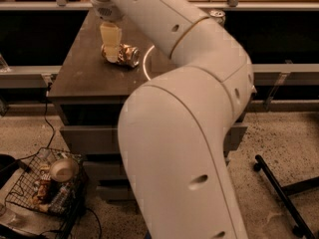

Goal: Place orange can upright

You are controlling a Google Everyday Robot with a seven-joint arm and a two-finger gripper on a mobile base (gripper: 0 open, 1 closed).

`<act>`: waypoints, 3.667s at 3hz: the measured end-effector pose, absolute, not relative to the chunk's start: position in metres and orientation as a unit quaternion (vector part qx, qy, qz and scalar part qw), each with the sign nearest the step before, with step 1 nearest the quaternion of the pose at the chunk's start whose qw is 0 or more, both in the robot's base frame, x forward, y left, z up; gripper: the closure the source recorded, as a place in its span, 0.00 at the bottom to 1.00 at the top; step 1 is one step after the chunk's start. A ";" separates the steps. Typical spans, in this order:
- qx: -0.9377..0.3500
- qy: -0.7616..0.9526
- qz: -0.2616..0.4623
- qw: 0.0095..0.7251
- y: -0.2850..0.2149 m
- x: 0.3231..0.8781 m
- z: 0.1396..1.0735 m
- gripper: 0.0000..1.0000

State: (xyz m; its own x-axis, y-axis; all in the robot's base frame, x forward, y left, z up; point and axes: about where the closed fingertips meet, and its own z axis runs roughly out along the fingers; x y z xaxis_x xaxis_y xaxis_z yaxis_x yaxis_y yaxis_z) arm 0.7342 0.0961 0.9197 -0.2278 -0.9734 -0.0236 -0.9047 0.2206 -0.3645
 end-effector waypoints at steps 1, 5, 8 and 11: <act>-0.596 0.784 -0.127 0.114 0.107 0.745 0.900 0.00; -0.500 0.860 -0.059 0.089 0.094 0.751 0.855 0.13; -0.486 0.868 -0.032 0.098 0.103 0.752 0.847 0.83; -0.490 0.861 -0.011 0.138 0.100 0.760 0.861 1.00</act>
Offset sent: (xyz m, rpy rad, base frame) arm -0.0017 -0.0166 -0.0508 -0.0361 0.2283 -0.2548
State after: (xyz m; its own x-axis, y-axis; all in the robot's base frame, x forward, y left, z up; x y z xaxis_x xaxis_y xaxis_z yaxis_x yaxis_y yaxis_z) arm 0.7604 0.1003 0.8609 -0.4814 -0.8464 -0.2277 -0.8405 0.5195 -0.1541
